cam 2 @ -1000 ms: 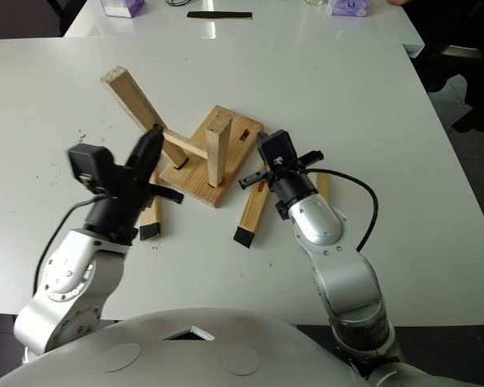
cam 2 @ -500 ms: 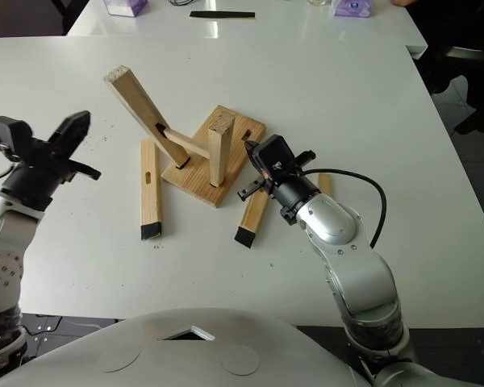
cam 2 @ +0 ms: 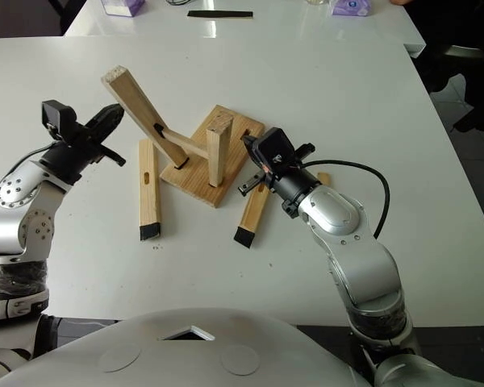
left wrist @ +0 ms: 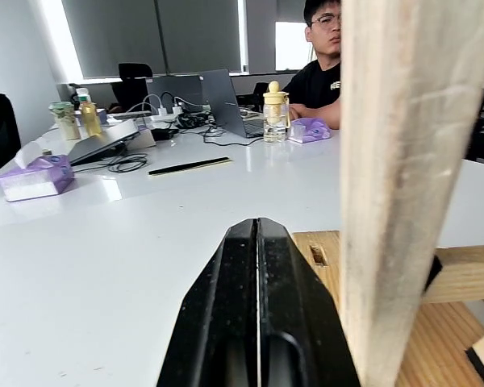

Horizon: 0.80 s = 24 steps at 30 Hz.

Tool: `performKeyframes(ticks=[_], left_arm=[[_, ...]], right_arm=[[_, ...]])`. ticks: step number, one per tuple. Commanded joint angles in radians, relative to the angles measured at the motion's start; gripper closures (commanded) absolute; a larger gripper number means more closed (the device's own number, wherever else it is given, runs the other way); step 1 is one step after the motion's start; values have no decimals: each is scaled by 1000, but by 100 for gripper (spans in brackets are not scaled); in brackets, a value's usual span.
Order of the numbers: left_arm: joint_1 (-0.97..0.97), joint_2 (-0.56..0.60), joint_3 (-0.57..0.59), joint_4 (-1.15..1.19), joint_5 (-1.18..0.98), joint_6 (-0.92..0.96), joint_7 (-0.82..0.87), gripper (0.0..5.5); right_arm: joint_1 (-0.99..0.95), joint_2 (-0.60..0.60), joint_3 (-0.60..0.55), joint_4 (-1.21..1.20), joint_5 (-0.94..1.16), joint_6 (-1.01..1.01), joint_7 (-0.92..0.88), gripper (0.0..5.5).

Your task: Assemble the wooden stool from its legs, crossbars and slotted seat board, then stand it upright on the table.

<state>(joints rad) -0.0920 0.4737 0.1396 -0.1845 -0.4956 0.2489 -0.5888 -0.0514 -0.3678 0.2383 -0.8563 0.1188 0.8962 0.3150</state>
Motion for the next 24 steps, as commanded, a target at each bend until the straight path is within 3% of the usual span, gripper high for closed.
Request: performKeyframes(ticks=[1, 8, 13, 24], left_arm=[[-72, -26, -50, 58, 25, -26, -45, 550], [-21, -31, -31, -19, 17, -12, -37, 550], [121, -65, -53, -219, -2, 45, 26, 550], [181, -142, -149, -420, -15, 139, 154, 550]], right_arm=[[-5, -24, -12, 6, 35, -26, 45, 547], [-15, -83, -30, 27, 36, -32, 75, 547], [-60, -13, 9, 63, 2, -8, -7, 547], [-87, 76, 103, 138, -74, -14, -116, 547]])
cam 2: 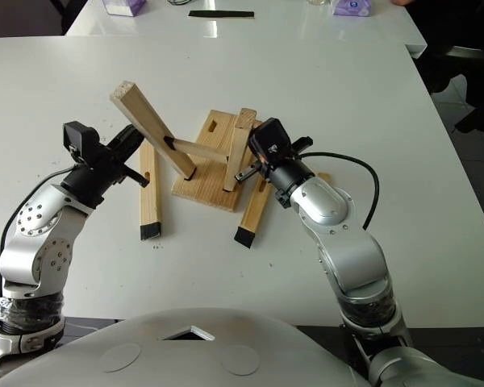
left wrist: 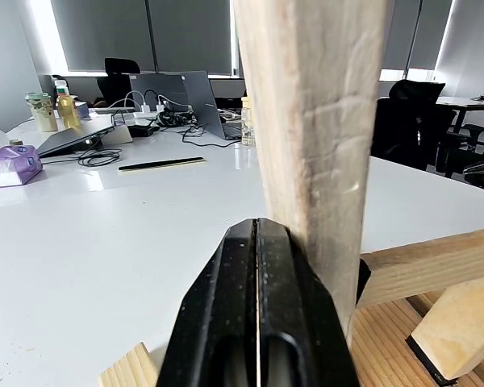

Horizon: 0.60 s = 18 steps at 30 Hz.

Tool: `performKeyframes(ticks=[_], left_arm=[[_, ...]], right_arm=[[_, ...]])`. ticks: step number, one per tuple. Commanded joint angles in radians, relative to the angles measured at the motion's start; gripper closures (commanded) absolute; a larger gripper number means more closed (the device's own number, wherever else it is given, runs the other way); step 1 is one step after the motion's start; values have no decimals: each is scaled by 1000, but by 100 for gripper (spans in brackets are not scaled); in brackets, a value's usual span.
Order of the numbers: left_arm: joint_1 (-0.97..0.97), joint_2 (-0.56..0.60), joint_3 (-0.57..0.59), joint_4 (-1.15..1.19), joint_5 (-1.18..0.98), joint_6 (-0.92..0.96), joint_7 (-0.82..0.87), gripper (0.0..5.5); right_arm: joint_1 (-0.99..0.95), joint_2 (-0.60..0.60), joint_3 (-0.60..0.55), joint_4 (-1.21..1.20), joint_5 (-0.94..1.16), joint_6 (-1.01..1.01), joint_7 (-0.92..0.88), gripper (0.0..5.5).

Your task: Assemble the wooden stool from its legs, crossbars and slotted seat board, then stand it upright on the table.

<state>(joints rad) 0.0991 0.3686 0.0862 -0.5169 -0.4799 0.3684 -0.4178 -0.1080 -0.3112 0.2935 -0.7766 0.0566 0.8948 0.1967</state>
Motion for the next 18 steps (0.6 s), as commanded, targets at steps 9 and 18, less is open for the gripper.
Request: performKeyframes(ticks=[9, 18], left_arm=[[14, -64, -177, -140, -6, 35, 16, 550], [74, -40, -167, -196, -6, 45, 26, 550]], right_arm=[[43, -74, 16, 281, -48, -239, 88, 547], [101, -119, 38, 353, -53, -416, 195, 547]])
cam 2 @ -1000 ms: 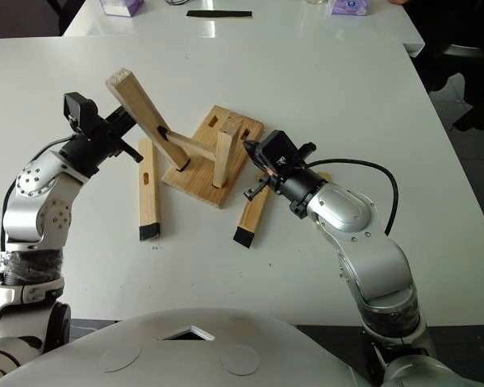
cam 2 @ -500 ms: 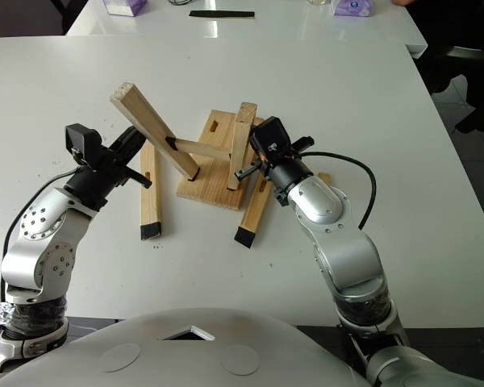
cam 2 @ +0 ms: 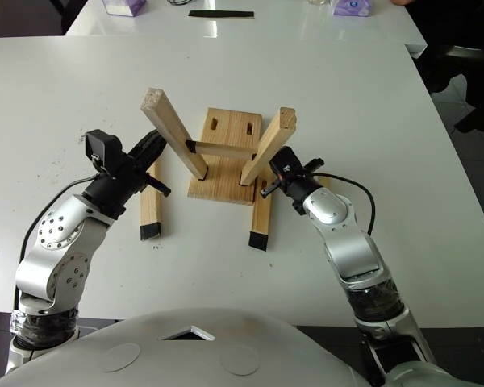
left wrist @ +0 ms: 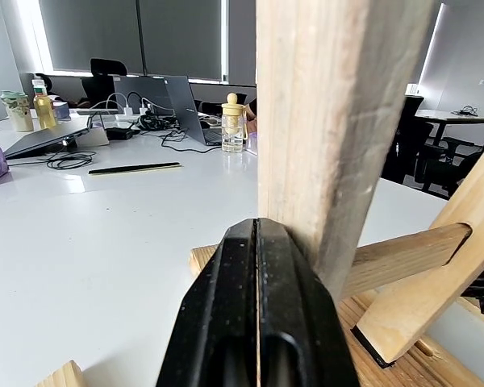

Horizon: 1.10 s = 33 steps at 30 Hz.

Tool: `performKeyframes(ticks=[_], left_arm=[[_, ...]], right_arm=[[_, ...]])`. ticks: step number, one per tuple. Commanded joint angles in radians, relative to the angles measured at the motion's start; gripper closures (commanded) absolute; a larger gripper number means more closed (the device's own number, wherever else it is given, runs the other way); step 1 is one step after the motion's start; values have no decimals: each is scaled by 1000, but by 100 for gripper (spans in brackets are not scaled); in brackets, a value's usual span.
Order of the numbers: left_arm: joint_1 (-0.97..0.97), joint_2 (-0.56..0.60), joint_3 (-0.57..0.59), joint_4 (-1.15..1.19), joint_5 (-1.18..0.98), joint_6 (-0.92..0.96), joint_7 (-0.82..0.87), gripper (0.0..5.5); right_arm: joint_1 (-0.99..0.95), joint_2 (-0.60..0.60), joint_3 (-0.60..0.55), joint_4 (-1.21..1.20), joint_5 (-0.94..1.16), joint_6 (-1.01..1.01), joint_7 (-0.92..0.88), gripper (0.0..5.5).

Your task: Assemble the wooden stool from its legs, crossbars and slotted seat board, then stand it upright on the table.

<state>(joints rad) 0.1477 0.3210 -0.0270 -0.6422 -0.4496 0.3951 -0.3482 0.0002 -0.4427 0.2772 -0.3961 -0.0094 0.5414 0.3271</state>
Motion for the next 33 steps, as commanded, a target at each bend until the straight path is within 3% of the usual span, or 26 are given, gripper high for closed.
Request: performKeyframes(ticks=[1, 7, 18, 28, 31, 33], left_arm=[[38, 10, -53, -81, -42, 19, -45, 550], [121, 31, -45, -147, -52, 34, -33, 550], [111, 103, 140, -50, -48, 3, -47, 550], [97, 161, 194, -12, -65, 9, -124, 550], [111, 210, 324, 44, -57, -9, -131, 550], [13, 235, 511, 96, -177, 30, -63, 550]], right_arm=[[-5, 13, 54, -27, 9, -68, 67, 547], [-47, 32, 38, 4, 8, -80, 79, 547], [-76, 36, 29, 94, -20, -159, 107, 547], [21, 52, -135, 55, -19, -206, 6, 547], [9, 91, -237, 13, 71, -159, -13, 547], [-71, 135, -358, -42, 242, -15, -18, 547]])
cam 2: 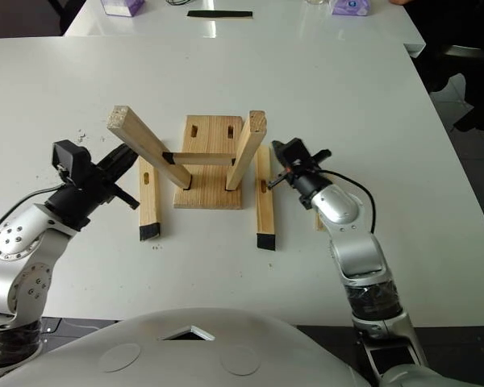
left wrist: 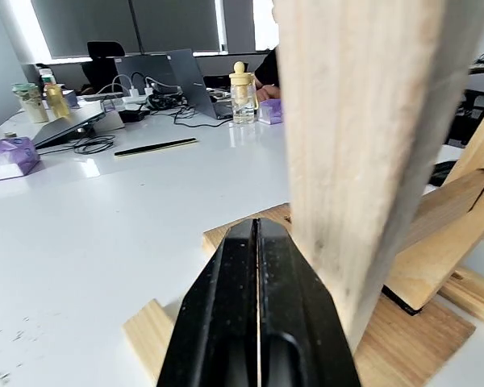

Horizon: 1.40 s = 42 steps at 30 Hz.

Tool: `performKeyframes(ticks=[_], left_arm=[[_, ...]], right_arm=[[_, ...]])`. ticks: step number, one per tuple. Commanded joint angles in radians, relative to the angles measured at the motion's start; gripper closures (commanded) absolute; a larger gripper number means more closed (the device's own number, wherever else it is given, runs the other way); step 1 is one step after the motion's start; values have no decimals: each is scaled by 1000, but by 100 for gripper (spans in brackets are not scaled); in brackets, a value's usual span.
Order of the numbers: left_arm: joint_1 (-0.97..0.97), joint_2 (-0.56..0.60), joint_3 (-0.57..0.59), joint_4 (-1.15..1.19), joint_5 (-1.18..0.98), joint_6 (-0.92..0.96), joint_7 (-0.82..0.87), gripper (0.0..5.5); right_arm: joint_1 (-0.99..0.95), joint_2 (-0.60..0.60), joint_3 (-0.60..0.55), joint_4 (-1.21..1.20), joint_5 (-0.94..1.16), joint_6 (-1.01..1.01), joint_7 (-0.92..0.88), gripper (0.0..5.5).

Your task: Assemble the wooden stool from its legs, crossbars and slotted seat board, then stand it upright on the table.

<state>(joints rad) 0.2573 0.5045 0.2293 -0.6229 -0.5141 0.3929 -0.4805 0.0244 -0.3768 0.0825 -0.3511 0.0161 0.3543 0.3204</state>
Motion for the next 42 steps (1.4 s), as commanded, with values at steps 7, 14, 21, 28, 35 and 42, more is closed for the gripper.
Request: performKeyframes(ticks=[7, 14, 21, 28, 35, 42], left_arm=[[-555, 135, 227, -52, -758, 197, 346, 550], [-583, 138, 41, -14, -830, 345, 455, 550], [-512, 126, 0, 19, -772, 359, 429, 550], [-546, 125, 57, -28, -780, 300, 394, 550], [-534, 137, 57, -65, -822, 310, 457, 550], [-292, 68, -131, 14, -643, 336, 411, 550]], right_arm=[[-660, 19, -390, -149, 1039, 538, -17, 547], [-716, -56, -275, -142, 1109, 647, 49, 547], [-680, -39, -179, -145, 1124, 645, 15, 547], [-659, -48, -217, -162, 1148, 591, 47, 547], [-657, -102, -242, -153, 1198, 588, 63, 547], [-334, -217, 48, -176, 856, 462, 259, 547]])
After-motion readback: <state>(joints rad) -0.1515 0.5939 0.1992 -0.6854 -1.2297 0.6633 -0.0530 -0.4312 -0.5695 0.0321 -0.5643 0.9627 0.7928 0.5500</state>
